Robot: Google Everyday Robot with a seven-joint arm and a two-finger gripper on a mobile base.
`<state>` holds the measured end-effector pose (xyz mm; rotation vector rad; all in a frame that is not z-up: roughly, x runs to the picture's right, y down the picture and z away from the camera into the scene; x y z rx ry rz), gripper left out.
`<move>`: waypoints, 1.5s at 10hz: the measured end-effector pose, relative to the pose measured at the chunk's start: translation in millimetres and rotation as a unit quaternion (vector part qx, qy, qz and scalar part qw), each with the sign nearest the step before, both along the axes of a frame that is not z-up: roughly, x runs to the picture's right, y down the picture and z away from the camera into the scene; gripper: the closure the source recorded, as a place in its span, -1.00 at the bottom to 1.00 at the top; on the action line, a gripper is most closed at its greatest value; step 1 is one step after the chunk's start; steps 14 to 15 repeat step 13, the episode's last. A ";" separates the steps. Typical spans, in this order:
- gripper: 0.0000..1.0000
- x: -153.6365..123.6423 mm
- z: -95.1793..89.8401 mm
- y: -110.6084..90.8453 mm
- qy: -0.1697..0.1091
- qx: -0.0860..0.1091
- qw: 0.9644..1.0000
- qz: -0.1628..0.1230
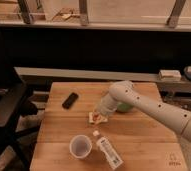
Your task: Place the pepper on the white sponge
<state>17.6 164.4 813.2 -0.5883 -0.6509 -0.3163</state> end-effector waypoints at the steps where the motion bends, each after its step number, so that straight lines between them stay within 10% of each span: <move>1: 0.42 -0.5 2.5 0.3 -0.001 -0.004 1.000 0.003; 6: -0.50 -19.7 12.1 0.0 -0.030 -0.011 0.999 0.011; 8: -0.50 -16.6 13.5 -1.1 -0.027 -0.010 1.000 0.013; 12: -0.50 67.6 -17.5 -55.9 0.085 0.067 0.993 0.045; 15: -0.50 76.1 -22.0 -62.4 0.095 0.076 0.991 0.054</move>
